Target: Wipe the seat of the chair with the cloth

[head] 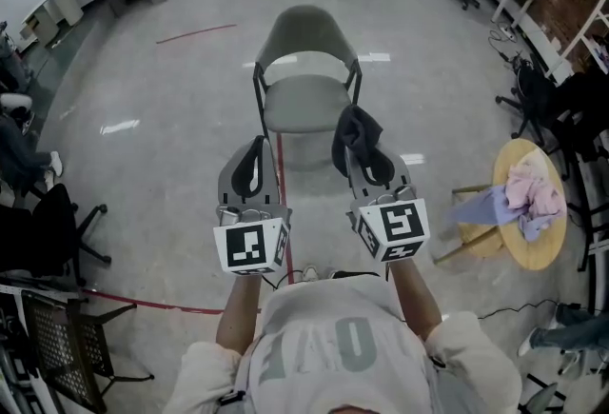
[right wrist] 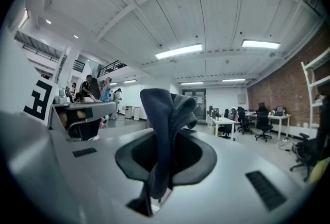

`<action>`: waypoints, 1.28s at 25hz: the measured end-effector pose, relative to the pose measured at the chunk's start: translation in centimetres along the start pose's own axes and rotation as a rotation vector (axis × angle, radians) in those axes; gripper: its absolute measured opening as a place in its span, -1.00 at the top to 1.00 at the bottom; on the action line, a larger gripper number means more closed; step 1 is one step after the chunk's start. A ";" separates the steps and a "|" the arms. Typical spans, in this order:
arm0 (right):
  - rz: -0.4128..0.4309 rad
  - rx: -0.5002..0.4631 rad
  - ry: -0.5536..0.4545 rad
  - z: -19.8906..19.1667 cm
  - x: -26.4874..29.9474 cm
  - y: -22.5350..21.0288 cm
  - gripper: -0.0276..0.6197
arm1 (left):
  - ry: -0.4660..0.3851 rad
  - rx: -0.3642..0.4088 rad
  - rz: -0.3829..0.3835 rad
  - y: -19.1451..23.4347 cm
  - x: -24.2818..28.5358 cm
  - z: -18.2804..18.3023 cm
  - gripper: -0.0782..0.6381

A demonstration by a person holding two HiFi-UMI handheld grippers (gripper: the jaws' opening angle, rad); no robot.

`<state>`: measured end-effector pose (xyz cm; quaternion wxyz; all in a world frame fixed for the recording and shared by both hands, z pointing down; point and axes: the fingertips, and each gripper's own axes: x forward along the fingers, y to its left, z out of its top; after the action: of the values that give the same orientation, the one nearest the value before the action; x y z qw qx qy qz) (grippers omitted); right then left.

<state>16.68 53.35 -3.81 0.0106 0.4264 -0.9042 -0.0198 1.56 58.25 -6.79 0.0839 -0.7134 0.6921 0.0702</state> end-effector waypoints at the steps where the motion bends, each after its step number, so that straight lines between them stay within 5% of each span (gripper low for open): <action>1: -0.003 0.002 0.003 -0.2 0.2 0.1 0.76 | -0.008 -0.004 0.009 0.6 0.0 0.0 0.73; 8: -0.040 0.055 0.042 -2.6 1.0 -0.8 0.76 | -0.006 -0.064 0.004 3.5 1.5 -1.9 0.74; 16: -0.053 0.083 0.042 -5.2 7.1 -6.0 0.76 | 0.001 -0.046 -0.017 4.2 8.7 -5.4 0.74; 32: 0.056 0.087 0.099 -6.9 37.2 -21.7 0.76 | -0.060 0.027 0.088 11.8 37.9 -9.9 0.74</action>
<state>10.02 10.70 2.20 0.0373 0.4013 -0.9143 0.0411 -9.21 18.76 -5.60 0.1109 -0.6786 0.7210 0.0860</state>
